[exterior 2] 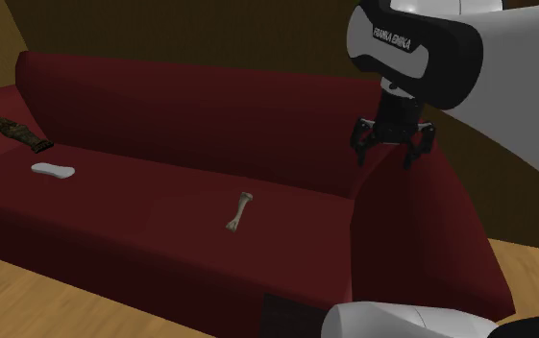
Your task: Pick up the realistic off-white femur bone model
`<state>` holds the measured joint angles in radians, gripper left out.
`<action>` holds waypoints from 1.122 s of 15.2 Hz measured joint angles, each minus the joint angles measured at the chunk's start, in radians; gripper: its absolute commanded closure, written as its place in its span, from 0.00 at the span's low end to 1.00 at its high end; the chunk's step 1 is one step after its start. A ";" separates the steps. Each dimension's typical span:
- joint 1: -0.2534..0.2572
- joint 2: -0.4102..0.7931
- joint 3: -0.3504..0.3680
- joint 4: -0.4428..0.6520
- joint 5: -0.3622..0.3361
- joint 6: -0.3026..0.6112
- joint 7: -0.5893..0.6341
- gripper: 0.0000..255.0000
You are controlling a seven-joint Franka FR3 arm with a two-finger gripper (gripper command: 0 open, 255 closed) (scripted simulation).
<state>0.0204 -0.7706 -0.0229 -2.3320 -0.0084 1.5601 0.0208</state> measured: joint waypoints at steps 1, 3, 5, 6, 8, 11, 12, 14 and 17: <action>0.000 0.000 0.000 0.000 0.000 0.000 0.000 0.00; 0.007 0.018 0.020 -0.008 0.011 0.022 0.022 0.00; 0.016 0.058 0.047 -0.018 0.026 0.063 0.051 0.00; 0.021 0.083 0.064 -0.015 0.035 0.082 0.069 0.00; 0.035 0.123 0.103 -0.022 0.055 0.122 0.113 0.00; 0.048 0.195 0.147 -0.020 0.072 0.182 0.162 0.00; 0.051 0.229 0.163 -0.017 0.076 0.210 0.179 0.00; 0.062 0.279 0.197 -0.020 0.087 0.256 0.218 0.00; 0.072 0.369 0.240 0.006 0.090 0.310 0.271 0.00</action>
<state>0.0925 -0.4015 0.2171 -2.3264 0.0818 1.8700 0.2919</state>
